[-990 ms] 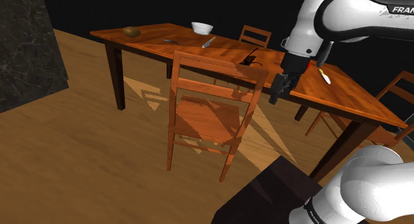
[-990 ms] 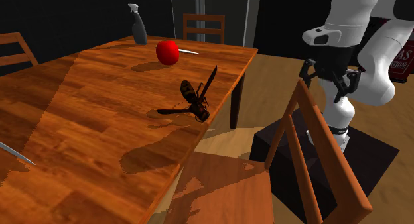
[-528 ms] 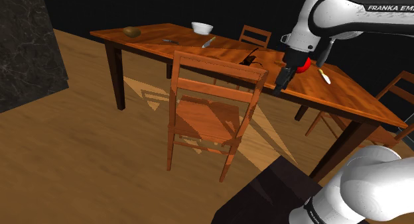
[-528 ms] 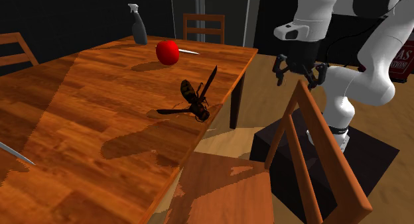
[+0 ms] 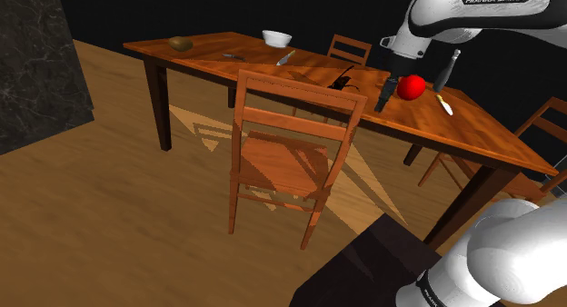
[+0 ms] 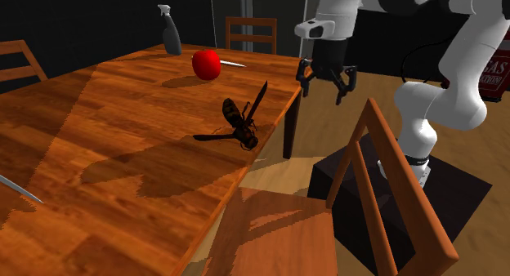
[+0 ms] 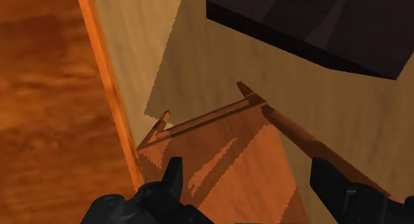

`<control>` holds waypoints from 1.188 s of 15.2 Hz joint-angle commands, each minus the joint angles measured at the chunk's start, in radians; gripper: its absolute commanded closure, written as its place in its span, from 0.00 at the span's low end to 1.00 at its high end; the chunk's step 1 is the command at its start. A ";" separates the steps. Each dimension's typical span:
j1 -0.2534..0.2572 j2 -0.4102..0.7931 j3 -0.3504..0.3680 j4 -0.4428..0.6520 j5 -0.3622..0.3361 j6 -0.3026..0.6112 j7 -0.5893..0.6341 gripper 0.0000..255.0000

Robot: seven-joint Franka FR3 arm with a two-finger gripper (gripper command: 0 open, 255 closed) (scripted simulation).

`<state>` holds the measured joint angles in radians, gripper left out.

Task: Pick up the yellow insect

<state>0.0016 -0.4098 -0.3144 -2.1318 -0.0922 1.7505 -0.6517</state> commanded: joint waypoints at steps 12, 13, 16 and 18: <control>-0.014 0.519 -0.185 0.563 0.219 -0.035 -0.573 0.00; -0.029 0.568 -0.189 0.625 0.246 -0.053 -0.613 0.00; -0.054 0.632 -0.186 0.697 0.283 -0.065 -0.664 0.00; -0.051 0.626 -0.185 0.663 0.280 -0.036 -0.665 0.00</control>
<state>-0.0462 0.2107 -0.4991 -1.4636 0.1842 1.7034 -1.3087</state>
